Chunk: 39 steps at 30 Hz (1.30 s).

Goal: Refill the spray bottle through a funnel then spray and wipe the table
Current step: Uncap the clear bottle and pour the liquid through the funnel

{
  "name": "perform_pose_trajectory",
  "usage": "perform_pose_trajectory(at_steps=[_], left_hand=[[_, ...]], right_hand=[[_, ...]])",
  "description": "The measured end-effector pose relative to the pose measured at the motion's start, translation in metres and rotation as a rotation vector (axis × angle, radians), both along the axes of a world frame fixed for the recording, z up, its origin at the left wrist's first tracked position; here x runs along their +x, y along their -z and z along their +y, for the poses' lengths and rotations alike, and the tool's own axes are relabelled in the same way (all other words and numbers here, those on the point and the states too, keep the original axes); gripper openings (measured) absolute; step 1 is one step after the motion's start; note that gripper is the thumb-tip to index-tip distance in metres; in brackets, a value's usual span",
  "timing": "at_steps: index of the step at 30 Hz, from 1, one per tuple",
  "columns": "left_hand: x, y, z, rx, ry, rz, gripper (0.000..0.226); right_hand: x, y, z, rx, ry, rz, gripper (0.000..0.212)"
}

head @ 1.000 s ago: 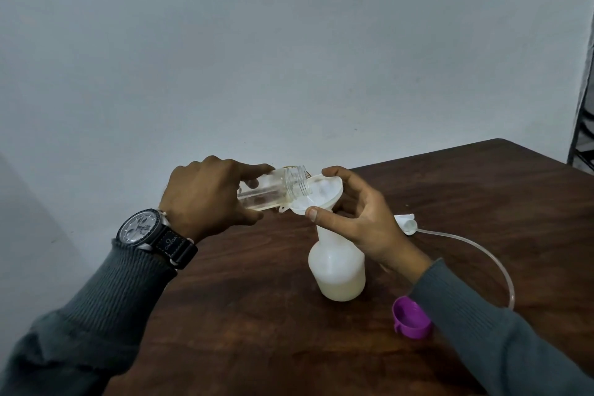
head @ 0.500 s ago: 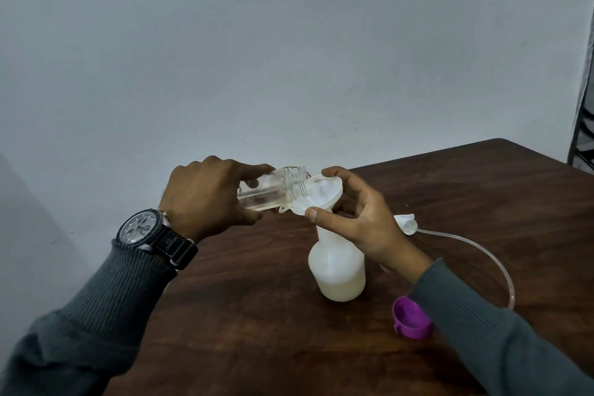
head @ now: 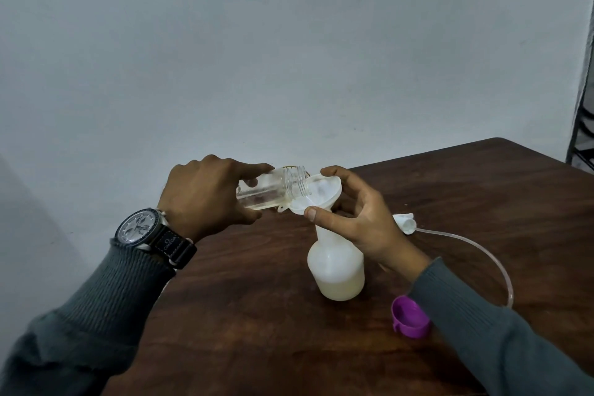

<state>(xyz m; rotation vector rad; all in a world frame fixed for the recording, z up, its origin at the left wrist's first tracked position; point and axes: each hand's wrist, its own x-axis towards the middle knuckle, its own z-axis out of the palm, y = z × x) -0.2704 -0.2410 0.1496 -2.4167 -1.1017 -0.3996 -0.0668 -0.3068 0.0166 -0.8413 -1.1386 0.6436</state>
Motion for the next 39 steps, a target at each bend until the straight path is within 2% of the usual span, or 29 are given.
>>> perform_pose_trajectory(at_steps=[39], left_hand=[[0.002,-0.005,-0.011,-0.001,-0.012,0.014,0.066]], right_hand=[[0.001,-0.001,-0.002,0.003,0.002,-0.013,0.056]])
